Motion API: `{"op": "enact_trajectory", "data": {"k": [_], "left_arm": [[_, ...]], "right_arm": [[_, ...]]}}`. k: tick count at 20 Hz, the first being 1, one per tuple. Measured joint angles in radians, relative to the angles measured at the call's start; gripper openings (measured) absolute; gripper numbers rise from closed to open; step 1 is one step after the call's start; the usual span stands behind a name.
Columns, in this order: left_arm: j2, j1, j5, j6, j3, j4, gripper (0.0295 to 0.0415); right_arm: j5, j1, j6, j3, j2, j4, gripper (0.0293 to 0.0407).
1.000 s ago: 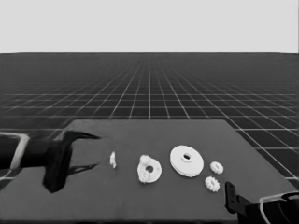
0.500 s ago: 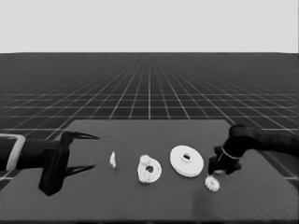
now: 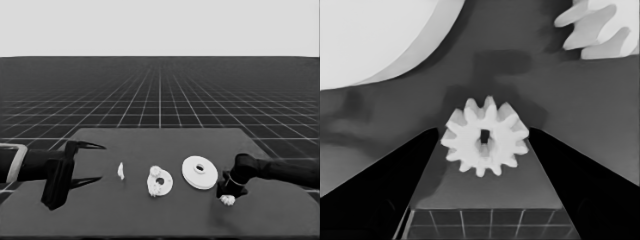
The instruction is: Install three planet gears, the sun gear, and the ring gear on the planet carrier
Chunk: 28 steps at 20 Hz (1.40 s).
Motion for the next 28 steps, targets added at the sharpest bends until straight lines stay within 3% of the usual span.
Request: {"op": "enact_trajectory", "data": {"k": [2,4,12,13,15,22,23,24,26,28], "left_arm": [[0.000,0.000,0.000,0.000,0.000,0.000,0.0385],[0.000,0.000,0.000,0.000,0.000,0.000,0.0385],[0.000,0.000,0.000,0.000,0.000,0.000,0.0385],[0.000,0.000,0.000,0.000,0.000,0.000,0.0385],[0.000,0.000,0.000,0.000,0.000,0.000,0.0385],[0.000,0.000,0.000,0.000,0.000,0.000,0.0385],[0.000,0.000,0.000,0.000,0.000,0.000,0.0385],[0.000,0.000,0.000,0.000,0.000,0.000,0.0385],[0.000,0.000,0.000,0.000,0.000,0.000,0.0385],[0.000,0.000,0.000,0.000,0.000,0.000,0.0385]], "right_arm": [[0.001,-0.002,0.000,-0.002,0.001,-0.002,0.0385],[0.002,-0.002,-0.001,-0.003,0.001,-0.002,0.0314],[0.002,-0.002,-0.001,-0.003,0.001,-0.002,0.0312],[-0.055,0.075,0.020,0.073,-0.035,0.067,0.0312],[-0.104,0.178,0.032,0.123,-0.059,0.148,0.0312],[-0.127,0.231,0.035,0.135,-0.066,0.196,0.0312],[-0.188,0.249,0.285,0.079,0.129,0.188,0.0312],[-0.208,0.260,0.377,-0.019,0.379,0.197,0.0312],[-0.200,0.266,0.351,-0.229,0.611,0.209,0.0312],[-0.193,0.267,0.317,-0.329,0.685,0.214,0.0312]]}}
